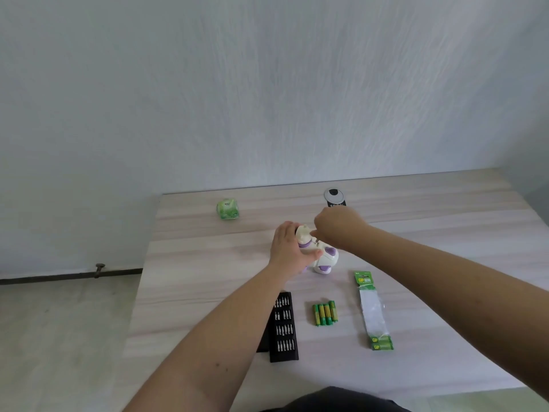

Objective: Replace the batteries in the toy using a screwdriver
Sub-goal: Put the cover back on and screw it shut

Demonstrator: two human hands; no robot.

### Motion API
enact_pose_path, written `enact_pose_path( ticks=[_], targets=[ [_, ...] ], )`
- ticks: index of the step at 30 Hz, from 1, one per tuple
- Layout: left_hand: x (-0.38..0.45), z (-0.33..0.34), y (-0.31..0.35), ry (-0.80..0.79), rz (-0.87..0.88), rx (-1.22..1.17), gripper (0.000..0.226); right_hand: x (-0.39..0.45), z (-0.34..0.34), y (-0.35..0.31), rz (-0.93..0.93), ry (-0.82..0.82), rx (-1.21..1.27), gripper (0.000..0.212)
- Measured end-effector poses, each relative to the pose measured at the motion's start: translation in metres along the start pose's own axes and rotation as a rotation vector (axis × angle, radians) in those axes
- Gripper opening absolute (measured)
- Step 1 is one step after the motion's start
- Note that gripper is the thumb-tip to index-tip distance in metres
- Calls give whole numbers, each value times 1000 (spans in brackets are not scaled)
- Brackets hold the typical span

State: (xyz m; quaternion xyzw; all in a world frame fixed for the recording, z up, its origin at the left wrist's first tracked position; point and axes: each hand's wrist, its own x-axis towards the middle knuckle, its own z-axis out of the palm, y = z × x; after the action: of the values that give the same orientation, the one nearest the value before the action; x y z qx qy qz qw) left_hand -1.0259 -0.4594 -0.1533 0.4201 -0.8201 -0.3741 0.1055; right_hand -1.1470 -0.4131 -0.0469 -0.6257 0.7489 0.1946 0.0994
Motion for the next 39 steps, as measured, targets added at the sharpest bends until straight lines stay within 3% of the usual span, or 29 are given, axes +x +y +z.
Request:
enact_pose_path(
  ticks=[5,8,14,20,23,28,36,39],
  targets=[
    [1,-4,-3,-40,-1,11,73,-1,-2,3,-95,-37,83,21],
    [2,-4,-5,-38,11,17,72,-2,-1,1,-58,-15,77,18],
    [-2,-4,-8,-11,48,13,72,-5,6,1,49,14,51,43],
    [-4,-4,-6,-12,19,15,93,-3,19,8,-18,-23,228,19],
    [-1,-5,-4,-43,9,24,84,-2,13,-1,7,-42,150,23],
    [2,-4,-10,-57,18,26,71,5,8,-8,91,-34,89,14],
    [3,-5,-8,-73,5,19,72,4,5,2,6,-78,273,34],
    [5,-5,-8,-79,5,41,73,2,0,6,-13,-80,173,21]
  ],
)
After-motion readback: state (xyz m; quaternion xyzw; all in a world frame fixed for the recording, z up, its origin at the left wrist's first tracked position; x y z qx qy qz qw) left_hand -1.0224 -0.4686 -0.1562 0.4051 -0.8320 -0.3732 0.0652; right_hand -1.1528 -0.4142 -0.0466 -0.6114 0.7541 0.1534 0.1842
